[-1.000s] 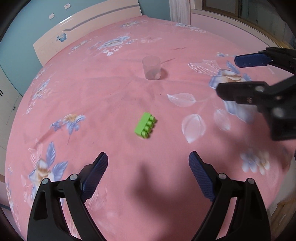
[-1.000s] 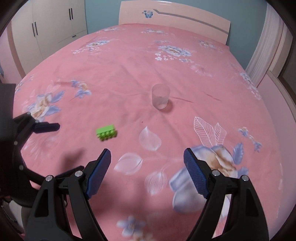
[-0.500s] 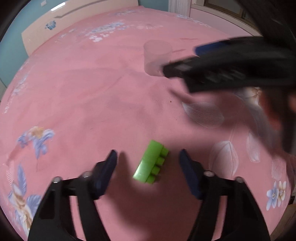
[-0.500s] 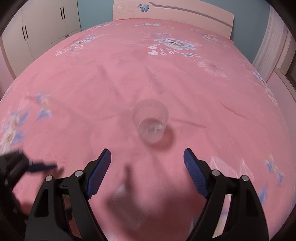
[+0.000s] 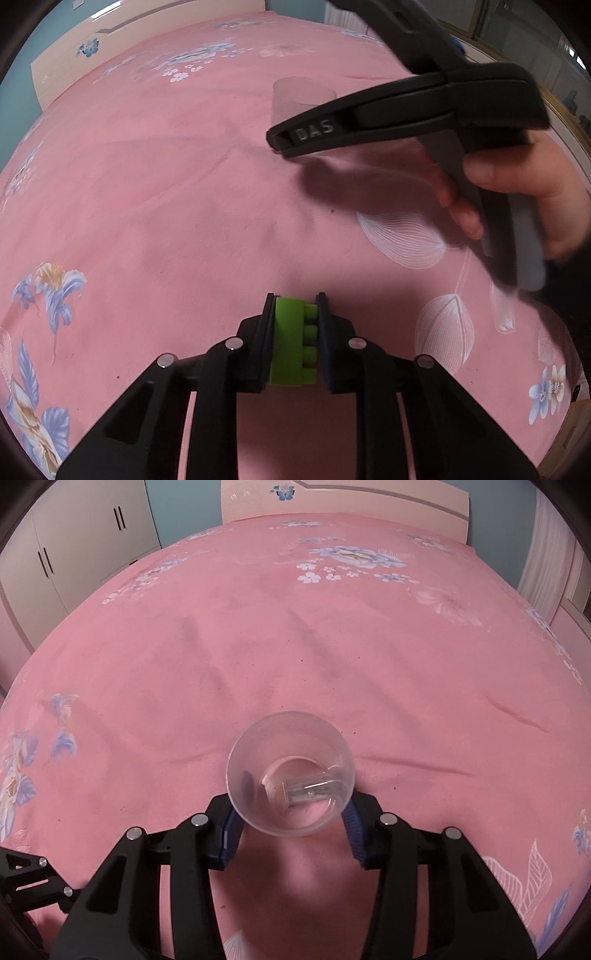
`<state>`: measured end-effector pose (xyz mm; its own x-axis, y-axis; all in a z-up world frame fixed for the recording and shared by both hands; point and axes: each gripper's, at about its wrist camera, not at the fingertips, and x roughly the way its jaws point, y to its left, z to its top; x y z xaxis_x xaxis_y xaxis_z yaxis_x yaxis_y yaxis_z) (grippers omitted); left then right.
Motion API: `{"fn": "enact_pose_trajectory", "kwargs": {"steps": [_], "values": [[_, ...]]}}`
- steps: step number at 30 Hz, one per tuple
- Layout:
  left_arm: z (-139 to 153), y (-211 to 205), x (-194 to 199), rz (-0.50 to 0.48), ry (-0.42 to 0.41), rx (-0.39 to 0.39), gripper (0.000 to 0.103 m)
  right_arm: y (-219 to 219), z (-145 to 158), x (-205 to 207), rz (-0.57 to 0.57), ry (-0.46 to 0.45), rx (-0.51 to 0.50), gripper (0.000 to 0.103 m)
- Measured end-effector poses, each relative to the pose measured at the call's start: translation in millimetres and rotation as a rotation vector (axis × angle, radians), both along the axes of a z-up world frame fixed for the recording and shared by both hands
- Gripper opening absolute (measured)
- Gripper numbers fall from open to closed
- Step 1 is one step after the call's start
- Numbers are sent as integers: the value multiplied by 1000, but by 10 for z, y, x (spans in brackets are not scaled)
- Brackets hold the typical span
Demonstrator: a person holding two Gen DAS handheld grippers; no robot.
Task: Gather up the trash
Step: 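Grasp the green toy brick with the left tool while the right tool grasps the clear cup, then carry the green brick and clear cup with both tools over the white bin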
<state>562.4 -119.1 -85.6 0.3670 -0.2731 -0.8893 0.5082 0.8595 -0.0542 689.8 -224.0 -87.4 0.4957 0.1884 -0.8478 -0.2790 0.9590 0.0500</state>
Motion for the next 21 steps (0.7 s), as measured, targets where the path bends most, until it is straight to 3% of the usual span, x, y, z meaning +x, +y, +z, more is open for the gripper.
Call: {"fn": "enact_pose_trajectory", "kwargs": {"steps": [10, 21], "values": [[465, 183, -371, 41, -73, 21, 23, 67, 511, -531, 27, -49, -25, 48], [1318, 602, -1182, 133, -209, 68, 23, 403, 1396, -1708, 123, -143, -89, 48]]}}
